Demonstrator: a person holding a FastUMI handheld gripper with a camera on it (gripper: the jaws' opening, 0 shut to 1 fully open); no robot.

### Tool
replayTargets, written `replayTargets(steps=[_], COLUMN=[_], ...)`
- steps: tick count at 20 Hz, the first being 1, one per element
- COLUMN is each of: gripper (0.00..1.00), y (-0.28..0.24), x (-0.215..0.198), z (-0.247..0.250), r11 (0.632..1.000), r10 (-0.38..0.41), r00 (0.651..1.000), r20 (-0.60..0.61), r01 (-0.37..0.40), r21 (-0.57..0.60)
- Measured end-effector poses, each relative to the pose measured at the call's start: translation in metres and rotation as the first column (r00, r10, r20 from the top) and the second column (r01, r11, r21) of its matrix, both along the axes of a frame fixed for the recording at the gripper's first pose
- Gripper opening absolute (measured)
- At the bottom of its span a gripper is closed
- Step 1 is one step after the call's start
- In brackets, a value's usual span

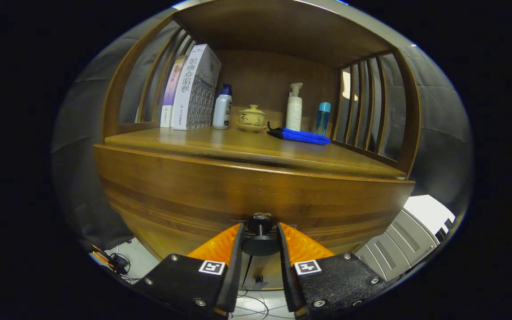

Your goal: Pull open the drawer, take out the items inside it, and place them on the countertop above the cabinet.

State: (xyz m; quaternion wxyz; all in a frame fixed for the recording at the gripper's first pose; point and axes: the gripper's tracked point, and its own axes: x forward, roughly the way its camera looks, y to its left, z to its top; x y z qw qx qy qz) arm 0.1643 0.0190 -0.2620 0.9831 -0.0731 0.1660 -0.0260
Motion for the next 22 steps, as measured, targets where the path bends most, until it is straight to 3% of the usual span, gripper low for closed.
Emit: replayTargets(steps=[6,12,22], gripper=[0.32,0.32,0.32], y=[-0.001,-0.007,-0.003], x=[-0.003,-0.047,-0.13], z=[-0.002,-0.002,-0.006], r11=[0.993,0.999,0.998], r10=[0.009,0.014,0.034], r00=[1.0,1.0,0.999], r20=[0.004,0.011,0.011], r01=[-0.01,-0.015,-0.035], r21=[0.118,0.045,0.049])
